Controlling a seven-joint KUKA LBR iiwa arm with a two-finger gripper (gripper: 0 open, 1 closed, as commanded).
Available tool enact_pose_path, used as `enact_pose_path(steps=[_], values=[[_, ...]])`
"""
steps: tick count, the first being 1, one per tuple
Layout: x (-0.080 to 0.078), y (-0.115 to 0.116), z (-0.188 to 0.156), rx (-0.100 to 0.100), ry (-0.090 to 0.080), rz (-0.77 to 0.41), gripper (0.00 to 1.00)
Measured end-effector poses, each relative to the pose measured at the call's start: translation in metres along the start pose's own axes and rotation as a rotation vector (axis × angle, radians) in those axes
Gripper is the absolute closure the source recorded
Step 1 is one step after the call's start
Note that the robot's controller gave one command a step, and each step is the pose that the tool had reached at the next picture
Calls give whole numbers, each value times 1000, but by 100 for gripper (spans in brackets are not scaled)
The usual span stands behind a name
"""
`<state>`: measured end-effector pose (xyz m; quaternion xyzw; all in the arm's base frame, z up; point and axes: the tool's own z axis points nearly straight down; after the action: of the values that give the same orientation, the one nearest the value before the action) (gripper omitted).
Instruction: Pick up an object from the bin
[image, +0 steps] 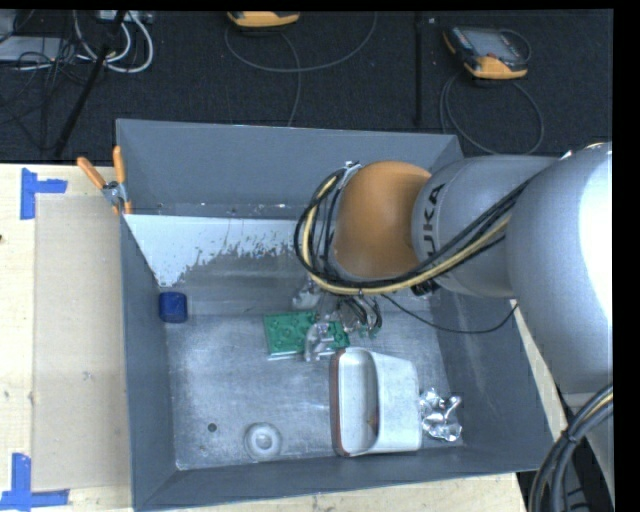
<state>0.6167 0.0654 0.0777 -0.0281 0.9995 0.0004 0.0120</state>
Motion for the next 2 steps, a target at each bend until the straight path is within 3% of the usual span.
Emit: enact_pose_path(steps=[1,2], values=[[-3,0,-49,0,17,1,100],[-7,1,-111,0,16,2,100]])
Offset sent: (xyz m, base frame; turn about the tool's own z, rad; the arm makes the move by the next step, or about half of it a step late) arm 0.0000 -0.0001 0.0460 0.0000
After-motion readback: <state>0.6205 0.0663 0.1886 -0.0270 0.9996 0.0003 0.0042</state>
